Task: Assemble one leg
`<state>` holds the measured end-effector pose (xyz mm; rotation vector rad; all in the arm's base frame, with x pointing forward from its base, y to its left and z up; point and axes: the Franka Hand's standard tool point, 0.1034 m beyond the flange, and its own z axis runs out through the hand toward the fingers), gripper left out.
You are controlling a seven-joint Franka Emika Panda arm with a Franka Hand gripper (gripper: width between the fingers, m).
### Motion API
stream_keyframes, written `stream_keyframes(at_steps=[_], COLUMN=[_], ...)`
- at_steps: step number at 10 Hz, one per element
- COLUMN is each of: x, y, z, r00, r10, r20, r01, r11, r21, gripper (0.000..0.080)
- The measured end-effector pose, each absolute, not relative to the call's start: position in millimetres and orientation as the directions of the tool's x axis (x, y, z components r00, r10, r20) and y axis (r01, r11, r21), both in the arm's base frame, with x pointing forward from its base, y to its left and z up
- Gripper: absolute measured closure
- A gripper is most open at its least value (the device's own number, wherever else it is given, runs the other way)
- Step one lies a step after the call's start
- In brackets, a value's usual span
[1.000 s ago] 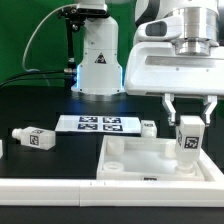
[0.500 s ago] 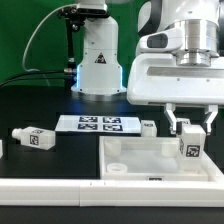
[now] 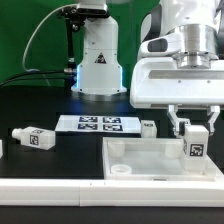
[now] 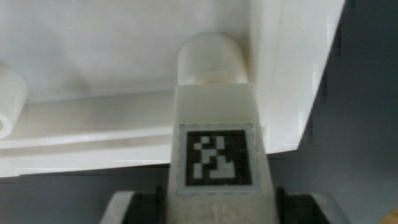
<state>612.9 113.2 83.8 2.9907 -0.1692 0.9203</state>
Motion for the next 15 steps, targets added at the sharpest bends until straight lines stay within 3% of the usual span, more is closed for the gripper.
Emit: stream_keyframes(at_steps=[1, 2, 3, 4, 5, 8, 11, 15], x=[613, 613, 612, 615, 623, 628, 620, 622], y=[112, 112, 111, 109, 108, 103, 108, 106], z=[83.8, 83.8, 81.8, 83.9, 90.1, 99.2, 104.5, 102.7], r00=[0.822, 0.822, 0.837, 0.876, 0.884, 0.966, 0.984, 0.984], r10=[-0.097, -0.091, -0.084, -0.088, -0.094, -0.14, -0.178, -0.175], r20=[0.561, 0.561, 0.541, 0.474, 0.459, 0.218, 0.031, 0.04], r01=[-0.103, -0.098, -0.095, -0.1, -0.103, -0.143, -0.178, -0.175], r11=[-0.995, -0.995, -0.995, -0.995, -0.995, -0.99, -0.984, -0.984], r21=[-0.021, -0.018, -0.009, -0.001, -0.004, -0.005, 0.003, 0.0], gripper=[0.0439, 0.0258, 0.0258, 0.0172, 0.0157, 0.0151, 0.0151, 0.0151])
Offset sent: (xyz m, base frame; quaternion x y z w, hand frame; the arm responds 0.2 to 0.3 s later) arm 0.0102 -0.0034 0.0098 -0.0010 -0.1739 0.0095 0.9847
